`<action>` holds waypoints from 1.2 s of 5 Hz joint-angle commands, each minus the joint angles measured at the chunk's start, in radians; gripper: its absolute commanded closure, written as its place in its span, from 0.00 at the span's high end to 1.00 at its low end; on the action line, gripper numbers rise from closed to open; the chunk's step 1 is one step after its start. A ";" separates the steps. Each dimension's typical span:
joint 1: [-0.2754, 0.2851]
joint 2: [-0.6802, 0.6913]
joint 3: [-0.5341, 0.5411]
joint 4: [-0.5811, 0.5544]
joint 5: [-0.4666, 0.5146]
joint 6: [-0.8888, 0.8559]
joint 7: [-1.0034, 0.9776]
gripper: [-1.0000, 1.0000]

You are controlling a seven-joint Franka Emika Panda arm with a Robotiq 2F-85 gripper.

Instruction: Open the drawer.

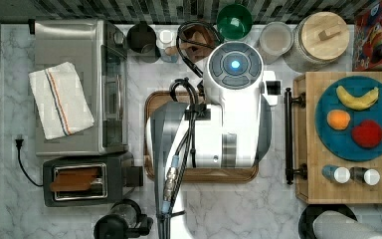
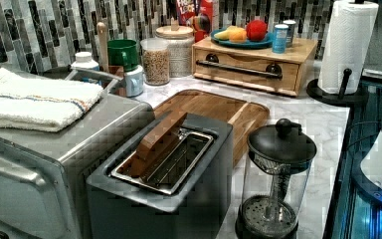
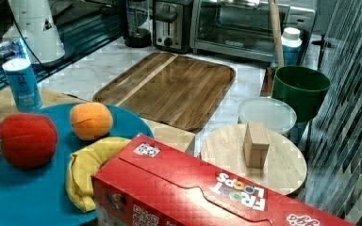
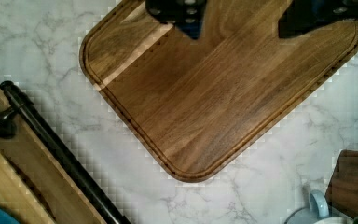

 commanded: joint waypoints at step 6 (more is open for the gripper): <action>0.029 -0.095 -0.118 -0.219 -0.018 0.098 -0.575 1.00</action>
